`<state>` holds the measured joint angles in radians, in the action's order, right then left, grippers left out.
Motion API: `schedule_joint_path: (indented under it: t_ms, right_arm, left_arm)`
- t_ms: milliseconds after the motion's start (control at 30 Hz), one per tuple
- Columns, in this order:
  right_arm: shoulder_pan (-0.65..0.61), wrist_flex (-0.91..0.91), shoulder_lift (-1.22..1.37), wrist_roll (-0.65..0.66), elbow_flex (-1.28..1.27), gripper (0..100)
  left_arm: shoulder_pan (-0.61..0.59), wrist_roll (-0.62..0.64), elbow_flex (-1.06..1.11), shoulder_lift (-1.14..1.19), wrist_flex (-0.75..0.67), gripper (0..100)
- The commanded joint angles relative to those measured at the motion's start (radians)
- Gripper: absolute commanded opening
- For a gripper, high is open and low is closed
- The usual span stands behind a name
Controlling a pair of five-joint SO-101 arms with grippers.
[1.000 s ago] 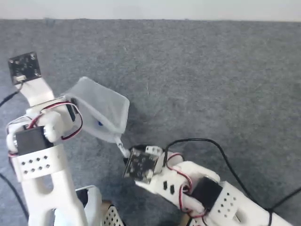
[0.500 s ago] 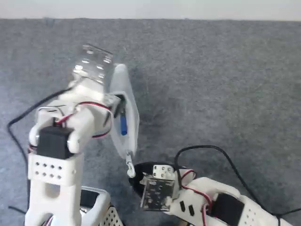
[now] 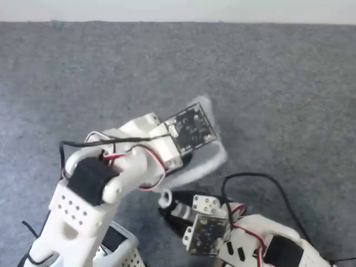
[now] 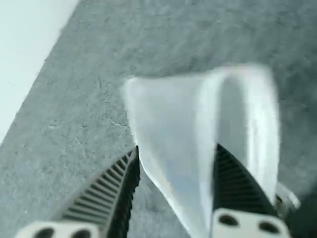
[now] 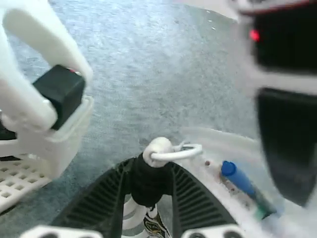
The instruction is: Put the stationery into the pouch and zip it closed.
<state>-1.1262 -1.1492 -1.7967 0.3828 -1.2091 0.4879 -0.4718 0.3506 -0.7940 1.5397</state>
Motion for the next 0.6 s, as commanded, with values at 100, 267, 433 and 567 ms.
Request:
schedule_joint_path:
  t_ms: [100, 267, 433, 567]
  right_arm:
    - [0.044, 0.007, -0.019, 0.002, 0.066, 0.8]
    - [0.085, 0.012, -0.019, -0.002, 0.083, 0.8]
    - [0.159, -0.004, -0.019, -0.043, 0.138, 0.8]
    - [0.194, -0.004, -0.019, -0.048, 0.149, 0.8]
  left_arm:
    - [-0.005, 0.028, -0.266, -0.032, 0.216, 22]
    - [-0.097, 0.061, -0.268, -0.129, 0.216, 22]
    - [-0.195, -0.008, -0.137, -0.272, 0.216, 22]
    - [-0.207, -0.028, -0.022, -0.358, 0.216, 22]
